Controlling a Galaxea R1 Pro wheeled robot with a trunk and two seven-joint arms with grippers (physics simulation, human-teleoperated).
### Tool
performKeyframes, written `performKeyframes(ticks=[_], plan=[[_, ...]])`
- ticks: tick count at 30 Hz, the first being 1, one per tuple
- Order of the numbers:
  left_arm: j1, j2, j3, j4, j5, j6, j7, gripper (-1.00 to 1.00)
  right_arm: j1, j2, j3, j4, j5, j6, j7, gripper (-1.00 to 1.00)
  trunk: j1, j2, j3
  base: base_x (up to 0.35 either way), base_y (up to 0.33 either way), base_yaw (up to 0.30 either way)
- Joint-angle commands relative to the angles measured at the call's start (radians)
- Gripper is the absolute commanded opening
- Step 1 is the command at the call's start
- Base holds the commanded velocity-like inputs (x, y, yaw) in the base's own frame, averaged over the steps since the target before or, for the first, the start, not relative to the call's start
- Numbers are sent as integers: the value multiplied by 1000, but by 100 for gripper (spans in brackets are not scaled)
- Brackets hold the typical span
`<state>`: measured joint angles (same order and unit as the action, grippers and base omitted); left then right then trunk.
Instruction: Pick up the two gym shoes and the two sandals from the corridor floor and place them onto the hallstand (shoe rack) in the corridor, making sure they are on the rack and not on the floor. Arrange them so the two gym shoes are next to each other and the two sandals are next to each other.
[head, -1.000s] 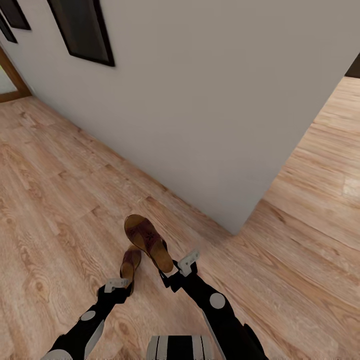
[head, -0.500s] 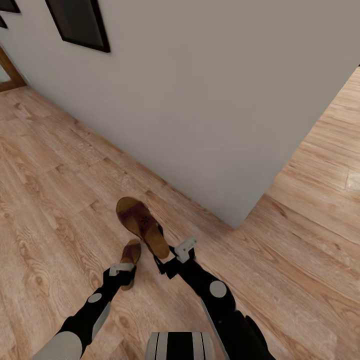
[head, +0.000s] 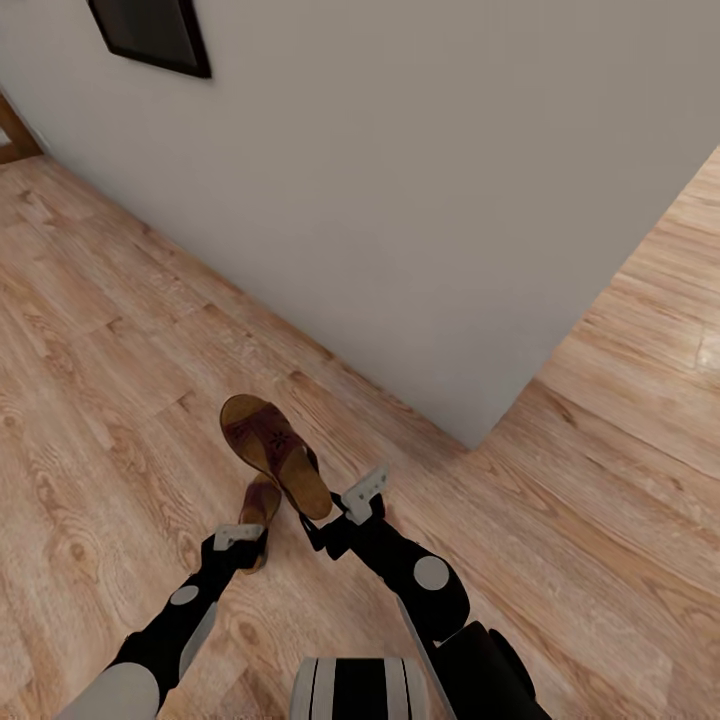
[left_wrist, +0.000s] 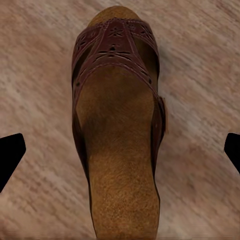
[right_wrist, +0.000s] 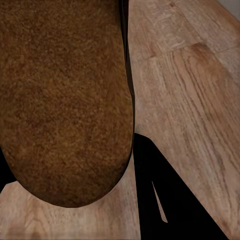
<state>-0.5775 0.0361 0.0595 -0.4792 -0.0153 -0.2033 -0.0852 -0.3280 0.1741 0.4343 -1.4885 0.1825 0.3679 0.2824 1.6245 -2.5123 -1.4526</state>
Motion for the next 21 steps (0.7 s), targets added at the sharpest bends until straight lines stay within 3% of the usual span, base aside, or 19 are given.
performKeyframes(ticks=[1,14,18,21], plan=[[0,-1,6,1,-2,-3,-8,100,0,0,-1,-2,6,6,4,-100,0,-1,-5,0,0,0],[3,-1,6,1,-2,-4,-8,100,0,0,-2,-12,-1,6,4,-100,6,-4,-66,0,0,0],[6,-1,6,1,-2,-5,-8,100,0,0,-2,-12,-64,6,3,-100,8,-4,-88,0,0,0],[6,-1,6,1,-2,-5,-8,100,0,0,-3,-13,-82,5,3,-100,9,-5,-104,0,0,0]])
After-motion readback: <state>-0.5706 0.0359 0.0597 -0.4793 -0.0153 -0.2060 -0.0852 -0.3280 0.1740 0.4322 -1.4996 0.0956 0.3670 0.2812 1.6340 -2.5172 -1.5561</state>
